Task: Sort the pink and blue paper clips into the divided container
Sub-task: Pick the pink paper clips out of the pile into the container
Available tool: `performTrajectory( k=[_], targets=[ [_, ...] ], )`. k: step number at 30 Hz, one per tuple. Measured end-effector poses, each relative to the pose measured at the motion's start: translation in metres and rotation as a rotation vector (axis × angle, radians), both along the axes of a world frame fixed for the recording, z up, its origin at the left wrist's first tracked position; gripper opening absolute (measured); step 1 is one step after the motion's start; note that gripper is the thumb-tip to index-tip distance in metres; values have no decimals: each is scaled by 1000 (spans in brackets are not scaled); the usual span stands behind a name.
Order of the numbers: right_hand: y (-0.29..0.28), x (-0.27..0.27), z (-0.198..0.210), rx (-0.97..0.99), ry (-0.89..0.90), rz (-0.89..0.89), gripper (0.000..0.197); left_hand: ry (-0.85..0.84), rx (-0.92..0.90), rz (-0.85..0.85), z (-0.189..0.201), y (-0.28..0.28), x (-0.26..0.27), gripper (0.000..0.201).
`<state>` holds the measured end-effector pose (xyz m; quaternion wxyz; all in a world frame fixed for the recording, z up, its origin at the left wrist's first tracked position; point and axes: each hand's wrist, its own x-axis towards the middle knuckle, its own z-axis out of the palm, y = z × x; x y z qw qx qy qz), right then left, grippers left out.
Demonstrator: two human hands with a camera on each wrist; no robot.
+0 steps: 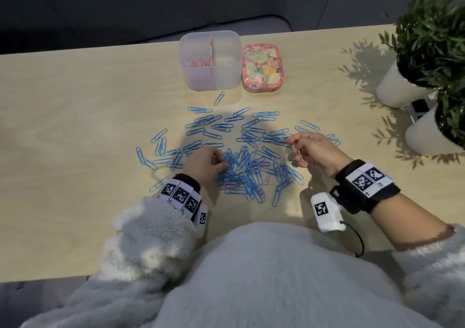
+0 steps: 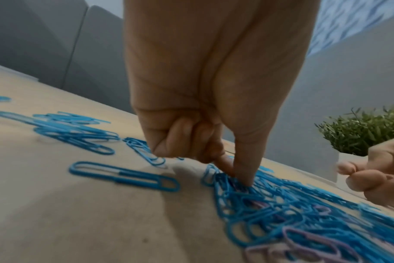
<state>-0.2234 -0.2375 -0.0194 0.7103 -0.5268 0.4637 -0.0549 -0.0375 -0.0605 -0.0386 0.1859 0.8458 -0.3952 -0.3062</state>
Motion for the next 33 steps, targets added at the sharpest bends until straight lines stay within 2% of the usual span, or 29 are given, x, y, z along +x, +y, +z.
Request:
performTrajectory(
  k=[2,6,9,12,15,17,19,21,27,33],
  targets=[
    [4,1,-2,-95,26,58,27,-25,19,-18,-2,-1,2,9],
    [18,11,-11,-611,133,494,9,60,49,-9,-4,2,11,12],
    [30,22,-18,-744,183,667,12,148,-51,123,-3,5,19,13],
    [34,29,-21,-838,277,755,9,42,-104,190,-2,9,29,8],
    [28,30,-22,-810,292,756,2,-28,-109,184,-1,11,29,4],
    [21,27,-22,-773,269,731,10,-61,-93,155,-1,9,20,4],
    [20,25,-21,-795,255,719,11,-122,-15,72,-2,7,7,15],
    [23,26,-21,-833,257,730,3,-165,70,28,-4,5,-2,25],
    [34,34,-23,-842,306,860,10,-122,142,99,-1,8,13,23],
    [22,20,-13,-595,177,821,22,-262,129,117,7,20,20,14]
  ],
)
